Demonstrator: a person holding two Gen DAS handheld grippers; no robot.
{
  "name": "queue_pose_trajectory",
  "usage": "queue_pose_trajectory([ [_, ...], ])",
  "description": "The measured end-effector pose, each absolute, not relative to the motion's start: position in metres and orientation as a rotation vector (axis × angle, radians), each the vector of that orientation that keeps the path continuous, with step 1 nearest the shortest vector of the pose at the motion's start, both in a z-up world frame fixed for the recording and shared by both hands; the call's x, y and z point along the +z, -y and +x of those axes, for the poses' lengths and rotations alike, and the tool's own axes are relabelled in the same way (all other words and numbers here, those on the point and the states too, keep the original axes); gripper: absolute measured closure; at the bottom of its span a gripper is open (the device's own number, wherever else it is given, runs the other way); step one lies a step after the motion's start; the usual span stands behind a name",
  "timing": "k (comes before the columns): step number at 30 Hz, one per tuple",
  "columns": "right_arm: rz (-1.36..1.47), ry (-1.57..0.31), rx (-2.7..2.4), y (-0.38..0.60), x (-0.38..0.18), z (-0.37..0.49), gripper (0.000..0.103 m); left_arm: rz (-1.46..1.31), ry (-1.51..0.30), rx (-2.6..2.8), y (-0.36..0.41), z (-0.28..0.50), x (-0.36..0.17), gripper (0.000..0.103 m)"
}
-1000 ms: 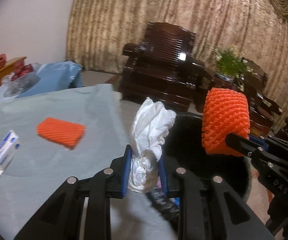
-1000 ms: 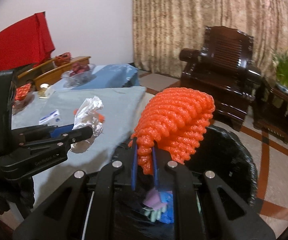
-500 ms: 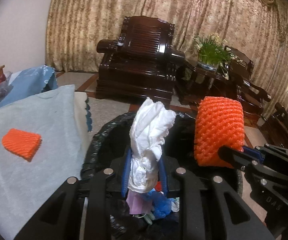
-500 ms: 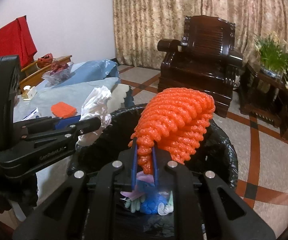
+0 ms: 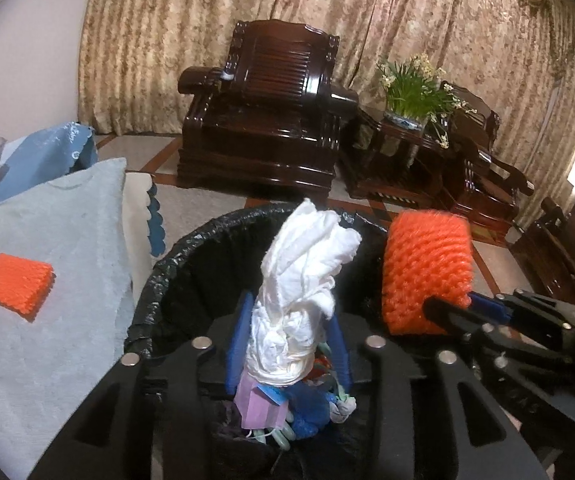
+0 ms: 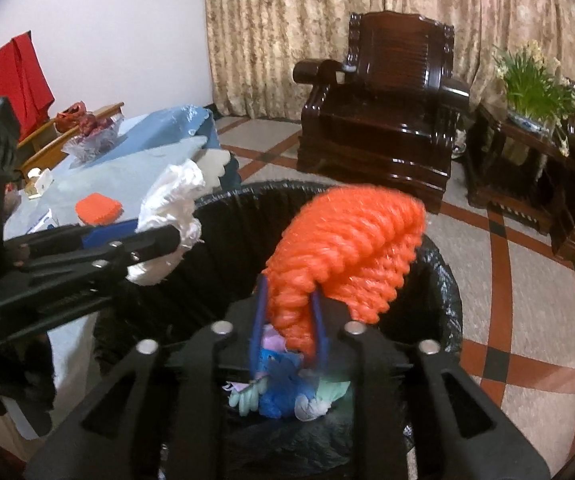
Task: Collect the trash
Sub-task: 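Carry the tissue and orange foam net to the bin and release both, then move both grippers back to the table over the swab box and foam net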
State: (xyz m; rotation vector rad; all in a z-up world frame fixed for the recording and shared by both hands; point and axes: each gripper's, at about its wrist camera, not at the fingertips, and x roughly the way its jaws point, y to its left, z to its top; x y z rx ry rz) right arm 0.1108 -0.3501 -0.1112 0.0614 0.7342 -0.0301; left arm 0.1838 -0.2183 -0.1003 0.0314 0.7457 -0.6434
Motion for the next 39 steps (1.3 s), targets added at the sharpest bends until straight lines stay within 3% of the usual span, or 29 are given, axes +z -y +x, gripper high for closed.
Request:
queue_pose_trajectory([
  [2,0.061,-0.759,-0.039,0.351,-0.116,0.111,0.060,0.025,-0.755,-0.647,0.216,0.185,-0.102,0.055],
  [5,0.064,-0.786,-0.050,0.352,-0.122,0.109,0.053,0.017,-0.769,-0.645,0.212,0.184,-0.104,0.046],
  [8,0.064,-0.807,-0.060,0.351,-0.125,0.107,0.039,0.016,-0.774,-0.636,0.209,0.184,-0.105,0.044],
  [39,0.025,-0.909,0.024,0.317,-0.134,0.121,0.039,-0.014,-0.746,-0.508,0.155,0.192,-0.101,0.042],
])
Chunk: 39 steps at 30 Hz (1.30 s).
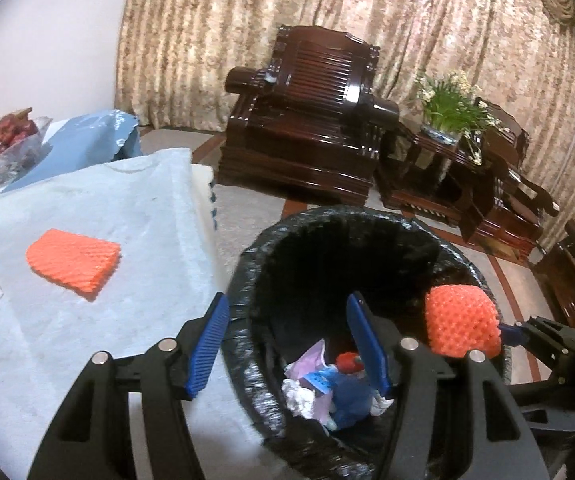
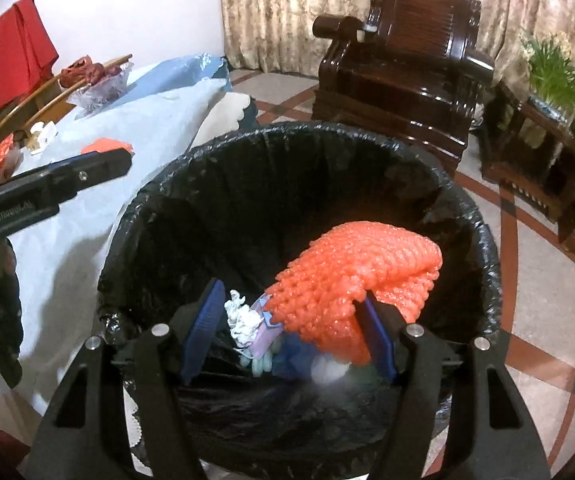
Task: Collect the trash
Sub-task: 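Move both grippers back to the table over the swab box and foam net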
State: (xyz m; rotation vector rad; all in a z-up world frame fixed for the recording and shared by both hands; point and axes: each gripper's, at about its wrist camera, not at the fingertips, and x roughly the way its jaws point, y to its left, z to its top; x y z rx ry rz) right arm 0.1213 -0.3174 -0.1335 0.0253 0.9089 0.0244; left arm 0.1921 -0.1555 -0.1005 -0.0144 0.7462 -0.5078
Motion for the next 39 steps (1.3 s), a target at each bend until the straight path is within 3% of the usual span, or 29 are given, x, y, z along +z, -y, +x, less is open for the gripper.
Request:
queue_pose_trajectory([
  [9,0.006,-0.958,0.030,0.308,-0.139,0.119,0.039,-0.029,-0.744,-0.479,0.140,0.192,-0.102,0.042],
  [12,0.134,-0.951,0.062,0.320,-0.137,0.117,0.039,-0.032,-0.738,-0.480,0.139,0.191,-0.101,0.042],
  [14,0.004,-0.950,-0.010,0.314,-0.135,0.117,0.039,-0.033,-0.733,-0.482,0.139,0.190,-0.100,0.042],
  [23,-0.027,-0.905,0.008,0.306,-0.117,0.116,0.039,-0.036,-0.714,-0.488,0.136,0.187,-0.095,0.042],
  [27,0.152,-0.885,0.101,0.319,-0.112,0.115,0.039,-0.045,-0.707,-0.490,0.134,0.187,-0.093,0.042],
  [31,0.073,-0.877,0.067,0.315,-0.106,0.116,0.039,-0.040,-0.696,-0.484,0.131,0.186,-0.090,0.042],
  [34,0.187,-0.878,0.118,0.323,-0.106,0.117,0.039,-0.051,-0.695,-0.474,0.126,0.187,-0.091,0.042],
  [39,0.081,-0.890,0.076,0.312,-0.107,0.123,0.039,-0.045,-0.690,-0.451,0.118,0.189,-0.090,0.042],
])
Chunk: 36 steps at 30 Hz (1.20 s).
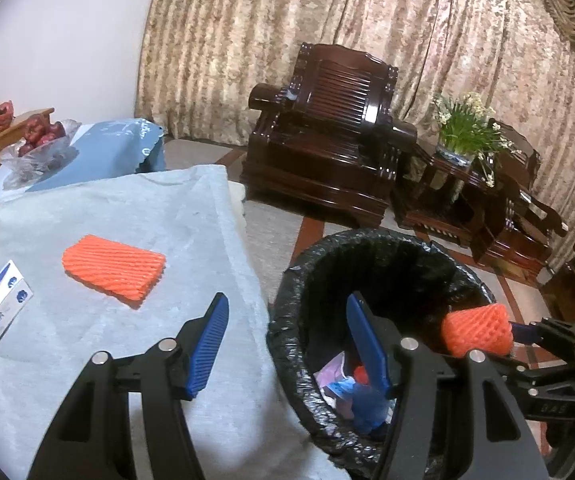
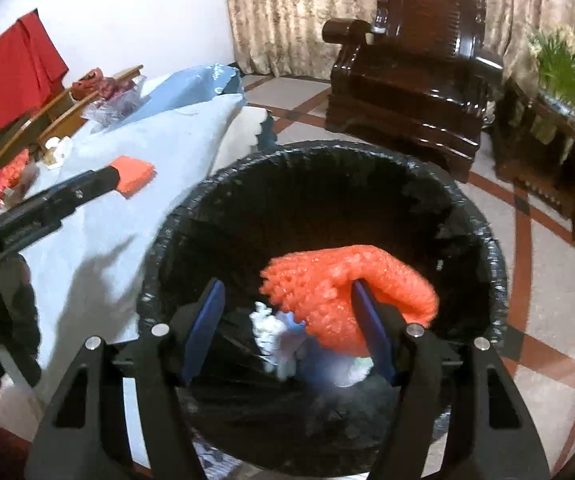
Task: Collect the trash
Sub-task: 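Move both grippers back to the table over the swab box and foam net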
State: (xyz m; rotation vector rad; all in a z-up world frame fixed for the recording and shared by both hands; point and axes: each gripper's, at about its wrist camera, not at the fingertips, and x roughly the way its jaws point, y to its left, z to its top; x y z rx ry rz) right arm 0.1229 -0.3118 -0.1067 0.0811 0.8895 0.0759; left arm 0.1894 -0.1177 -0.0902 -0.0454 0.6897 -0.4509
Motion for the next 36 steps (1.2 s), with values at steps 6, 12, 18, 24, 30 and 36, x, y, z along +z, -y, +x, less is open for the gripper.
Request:
queue_pose_trajectory([
  [6,0.026,-0.874,0.102,0.289,-0.103,0.137,0.039,-0.048,-0.689,-0.394,0.096,0.195,-0.092,0.042],
  [12,-0.085,-0.860,0.148,0.253,-0.096,0.155,0.039,-0.068,-0.693,-0.332,0.069,0.201,-0.095,0.042],
  [18,0.033,-0.809,0.267,0.233,-0.087,0.173,0.039,-0.077,-0.687,-0.266,0.031,0.203,-0.097,0.042],
  [24,-0.022,-0.780,0.361,0.181,-0.079,0.192,0.038,-0.085,-0.672,-0.168,-0.020,0.196,-0.097,0.042],
  [30,-0.050,-0.769,0.431,0.137,-0.076,0.214,0.037,-0.109,-0.664,-0.092,-0.062,0.199,-0.093,0.042],
  [36,-0.052,-0.747,0.465,0.096,-0.085,0.247,0.034,-0.089,-0.669,-0.021,-0.110,0.211,-0.100,0.042],
])
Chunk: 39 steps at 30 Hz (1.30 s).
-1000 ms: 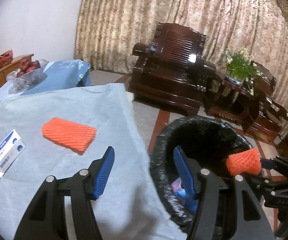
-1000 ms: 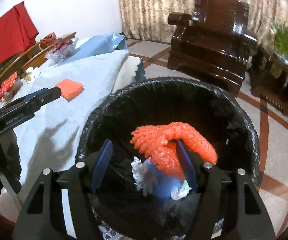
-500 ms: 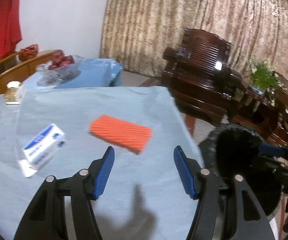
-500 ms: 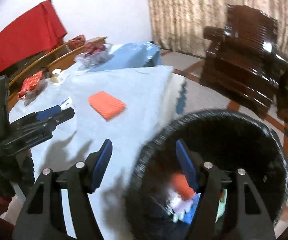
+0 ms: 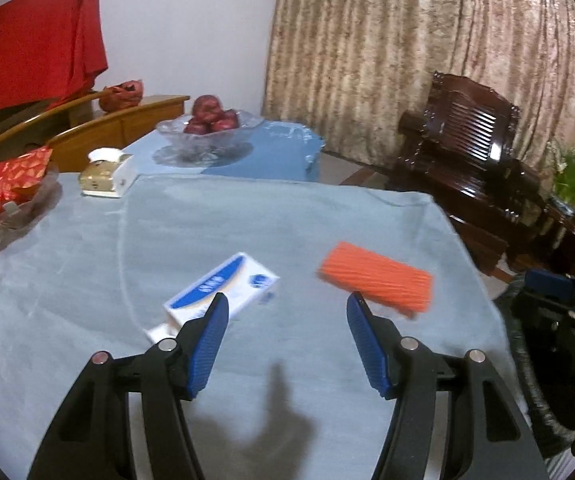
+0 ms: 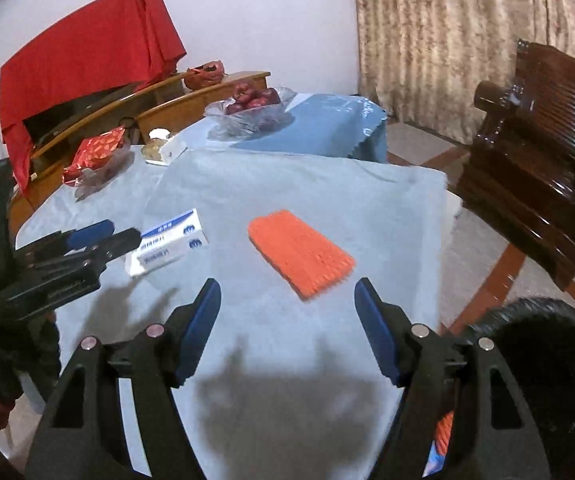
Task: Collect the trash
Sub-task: 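Move both grippers back to the table over the swab box and foam net, then grasp the white swab box with the left gripper while the right grasps the orange foam net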
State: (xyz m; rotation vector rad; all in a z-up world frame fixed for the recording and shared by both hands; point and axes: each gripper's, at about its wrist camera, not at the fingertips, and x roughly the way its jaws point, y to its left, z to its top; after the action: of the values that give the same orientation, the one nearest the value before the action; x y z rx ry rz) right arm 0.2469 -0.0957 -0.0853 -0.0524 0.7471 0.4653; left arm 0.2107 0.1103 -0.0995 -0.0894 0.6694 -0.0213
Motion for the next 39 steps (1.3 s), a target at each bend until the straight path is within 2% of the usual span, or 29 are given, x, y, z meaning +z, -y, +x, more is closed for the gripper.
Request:
queue_pose_trajectory([
  [10,-0.080,-0.763,0.418,0.045,-0.134,0.302,0.029,-0.090,-0.739,0.034,-0.158,0.251,-0.138,0.027],
  [16,-0.106,-0.820,0.380,0.036,-0.163,0.322,0.025,-0.098,-0.799,0.013,-0.163,0.270,-0.162,0.025],
  [18,-0.127,-0.845,0.358,0.036,-0.170,0.327,0.025,-0.080,-0.800,0.022,-0.163,0.276,-0.167,0.020],
  [24,-0.154,-0.883,0.344,0.033,-0.186,0.341,0.025,-0.029,-0.807,0.047,-0.162,0.289,-0.173,0.012],
  [27,-0.199,-0.879,0.335,0.030,-0.187,0.343,0.033,-0.018,-0.825,0.066,-0.165,0.296,-0.177,0.012],
  [28,-0.212,-0.875,0.333,0.029,-0.187,0.343,0.038,-0.024,-0.837,0.078,-0.168,0.300,-0.179,0.014],
  [29,-0.221,-0.870,0.336,0.029,-0.187,0.344,0.041,-0.035,-0.844,0.091,-0.171,0.302,-0.181,0.021],
  [30,-0.221,-0.867,0.339,0.030,-0.186,0.345,0.048,-0.051,-0.847,0.100,-0.175,0.304,-0.182,0.025],
  [32,-0.214,-0.861,0.342,0.034,-0.184,0.347,0.061,-0.085,-0.851,0.099,-0.183,0.307,-0.183,0.050],
  [33,-0.211,-0.859,0.343,0.037,-0.183,0.349,0.074,-0.101,-0.853,0.094,-0.185,0.308,-0.183,0.057],
  [34,-0.207,-0.858,0.345,0.039,-0.182,0.350,0.084,-0.115,-0.857,0.092,-0.186,0.308,-0.183,0.060],
  [36,-0.176,-0.858,0.362,0.044,-0.179,0.351,0.090,-0.109,-0.847,0.095,-0.185,0.306,-0.181,0.063],
  [39,-0.147,-0.854,0.378,0.048,-0.174,0.349,0.092,-0.095,-0.832,0.079,-0.177,0.300,-0.176,0.067],
])
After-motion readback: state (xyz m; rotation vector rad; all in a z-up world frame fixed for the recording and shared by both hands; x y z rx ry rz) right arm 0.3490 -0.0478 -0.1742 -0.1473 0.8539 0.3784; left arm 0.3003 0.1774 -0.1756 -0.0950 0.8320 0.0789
